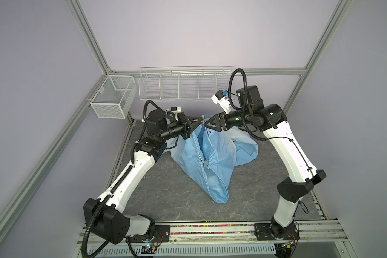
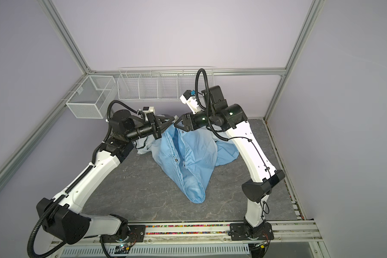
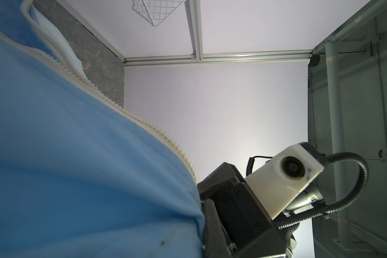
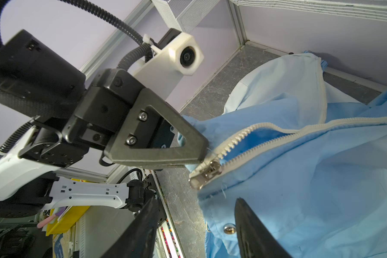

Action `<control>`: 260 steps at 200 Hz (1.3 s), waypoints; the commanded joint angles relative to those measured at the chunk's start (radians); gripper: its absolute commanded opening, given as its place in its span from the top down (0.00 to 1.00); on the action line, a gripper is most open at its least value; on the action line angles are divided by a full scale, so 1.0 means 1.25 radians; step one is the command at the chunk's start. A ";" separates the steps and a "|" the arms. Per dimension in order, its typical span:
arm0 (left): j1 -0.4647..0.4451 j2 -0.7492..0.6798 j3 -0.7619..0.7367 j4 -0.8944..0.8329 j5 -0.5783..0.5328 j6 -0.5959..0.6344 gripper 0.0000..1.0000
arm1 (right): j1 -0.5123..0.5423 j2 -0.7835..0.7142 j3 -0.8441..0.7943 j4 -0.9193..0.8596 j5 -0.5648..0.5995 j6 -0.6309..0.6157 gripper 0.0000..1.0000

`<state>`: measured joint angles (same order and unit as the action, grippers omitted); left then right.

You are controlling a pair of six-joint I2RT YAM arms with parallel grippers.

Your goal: Zip up the jacket

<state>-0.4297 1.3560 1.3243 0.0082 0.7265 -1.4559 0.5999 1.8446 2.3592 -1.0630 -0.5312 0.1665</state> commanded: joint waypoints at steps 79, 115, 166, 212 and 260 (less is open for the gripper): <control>0.004 -0.036 0.038 -0.002 0.052 -0.021 1.00 | 0.032 0.000 0.019 -0.001 0.120 -0.053 0.57; 0.004 -0.037 0.036 -0.001 0.055 -0.021 1.00 | 0.032 -0.009 0.009 0.004 0.147 -0.053 0.63; 0.005 -0.034 0.034 0.000 0.062 -0.018 1.00 | 0.033 -0.041 -0.044 0.060 0.145 -0.045 0.71; 0.005 -0.037 0.034 -0.005 0.064 -0.018 1.00 | 0.032 -0.041 -0.044 0.071 0.130 -0.039 0.63; 0.005 -0.035 0.038 -0.007 0.066 -0.021 1.00 | 0.042 -0.064 -0.070 0.116 0.120 -0.042 0.47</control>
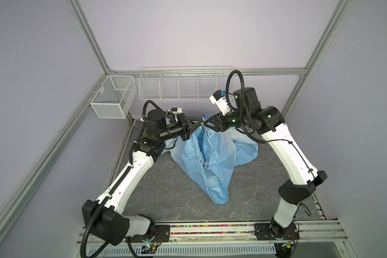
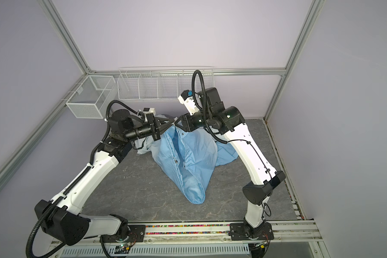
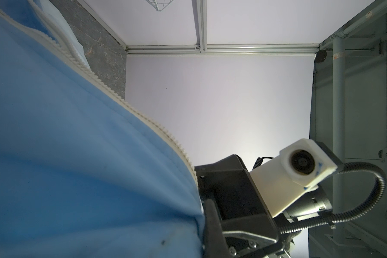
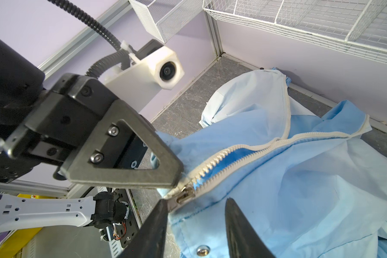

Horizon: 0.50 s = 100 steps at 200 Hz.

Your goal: Zip up the jacket

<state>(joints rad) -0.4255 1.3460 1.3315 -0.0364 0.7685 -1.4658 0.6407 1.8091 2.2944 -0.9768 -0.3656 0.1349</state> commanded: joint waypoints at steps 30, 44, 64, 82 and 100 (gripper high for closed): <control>0.001 -0.028 0.033 0.027 0.035 -0.013 1.00 | 0.021 -0.028 -0.014 0.035 -0.003 -0.023 0.46; 0.001 -0.028 0.033 0.026 0.038 -0.014 1.00 | 0.031 -0.024 -0.013 0.027 0.010 -0.031 0.46; 0.001 -0.029 0.033 0.026 0.038 -0.014 1.00 | 0.035 -0.021 -0.011 0.022 0.029 -0.035 0.49; -0.001 -0.029 0.031 0.026 0.038 -0.014 1.00 | 0.035 -0.023 -0.010 0.000 0.062 -0.039 0.55; 0.000 -0.031 0.031 0.026 0.039 -0.013 1.00 | 0.034 -0.026 -0.009 -0.010 0.085 -0.044 0.59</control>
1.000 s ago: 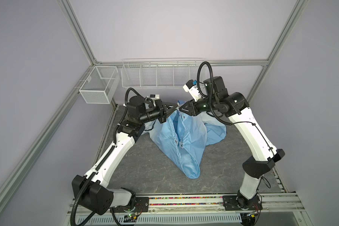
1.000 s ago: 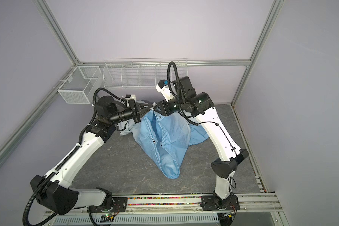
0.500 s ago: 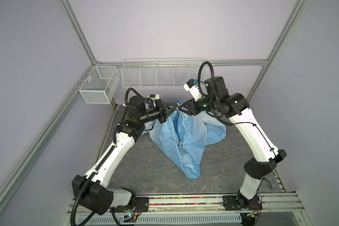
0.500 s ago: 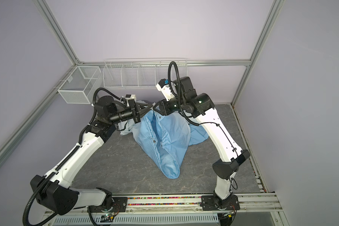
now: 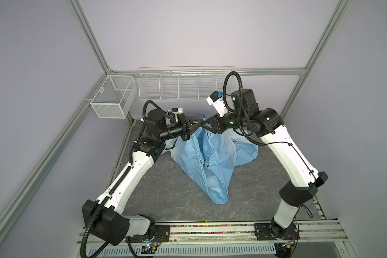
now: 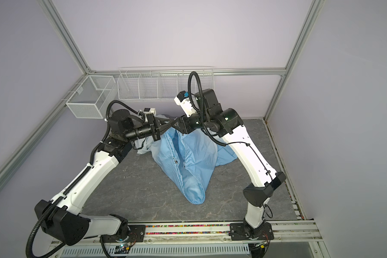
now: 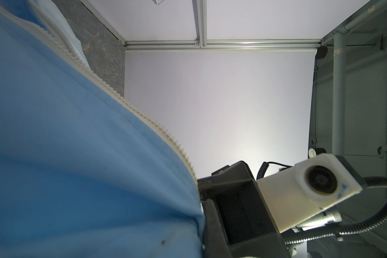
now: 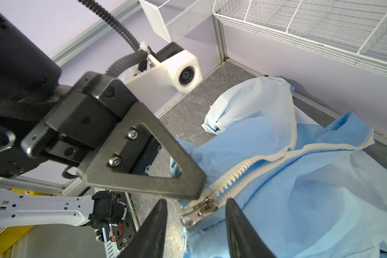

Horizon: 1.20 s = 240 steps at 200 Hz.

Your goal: Zip up the jacket

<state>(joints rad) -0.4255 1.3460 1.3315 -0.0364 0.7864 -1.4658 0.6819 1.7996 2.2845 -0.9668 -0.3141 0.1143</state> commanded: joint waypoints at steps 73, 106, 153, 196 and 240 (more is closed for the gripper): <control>-0.001 -0.032 0.025 0.025 0.029 -0.012 1.00 | -0.002 -0.033 -0.007 -0.014 0.048 -0.022 0.66; -0.002 -0.029 0.023 0.026 0.030 -0.012 1.00 | -0.001 -0.038 -0.011 -0.013 0.027 -0.021 0.67; -0.002 -0.030 0.023 0.026 0.032 -0.010 1.00 | -0.004 -0.043 -0.022 -0.014 0.021 -0.021 0.77; -0.003 -0.031 0.024 0.025 0.034 -0.010 1.00 | -0.008 -0.044 -0.029 -0.009 0.021 -0.020 0.83; -0.007 -0.033 0.024 0.023 0.038 -0.010 1.00 | -0.007 -0.041 -0.031 0.002 0.009 -0.015 0.87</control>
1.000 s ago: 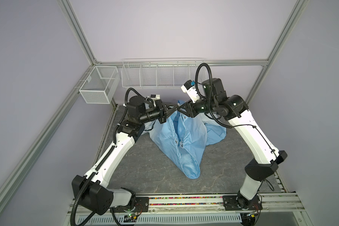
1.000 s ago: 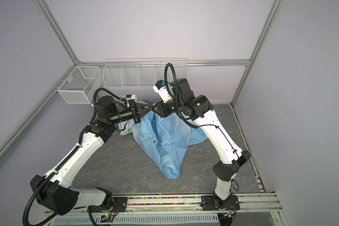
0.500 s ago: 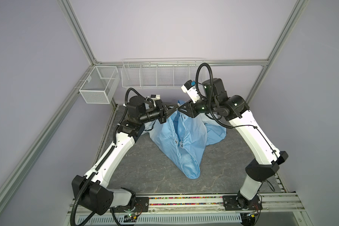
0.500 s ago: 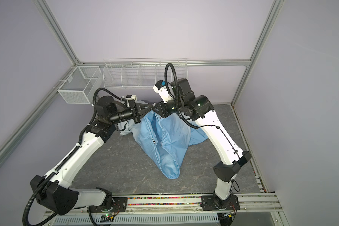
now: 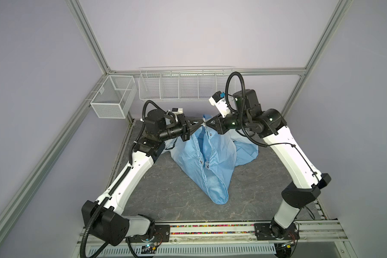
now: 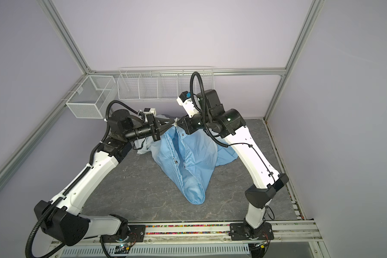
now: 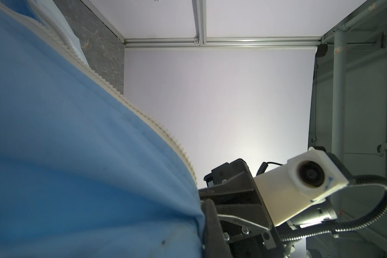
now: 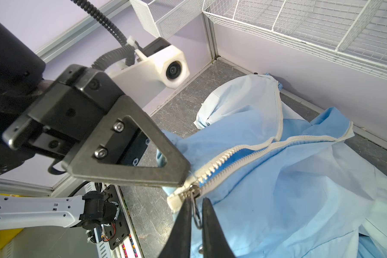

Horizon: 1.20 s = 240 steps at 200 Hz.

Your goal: Zip up the jacket

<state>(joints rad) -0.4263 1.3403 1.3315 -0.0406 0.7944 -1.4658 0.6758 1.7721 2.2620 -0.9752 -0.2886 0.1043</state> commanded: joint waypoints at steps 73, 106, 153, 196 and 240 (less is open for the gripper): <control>-0.013 -0.034 0.039 -0.040 0.072 0.003 1.00 | -0.004 -0.033 -0.068 0.075 0.051 0.001 0.93; -0.020 -0.047 0.045 -0.137 0.104 0.045 1.00 | -0.006 -0.050 -0.123 0.125 0.113 0.016 0.93; -0.019 -0.055 0.060 -0.287 0.118 0.128 1.00 | -0.017 -0.055 -0.147 0.155 0.117 0.050 0.93; -0.019 -0.057 0.055 -0.318 0.118 0.156 1.00 | -0.027 -0.061 -0.150 0.153 0.122 0.063 0.93; -0.016 -0.057 0.047 -0.242 0.122 0.106 1.00 | -0.014 -0.087 -0.184 0.163 0.081 0.022 0.93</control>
<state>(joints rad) -0.4332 1.3308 1.3651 -0.3492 0.8284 -1.3079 0.6895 1.7027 2.0594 -0.8764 -0.2829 0.1715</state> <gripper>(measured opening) 0.048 0.075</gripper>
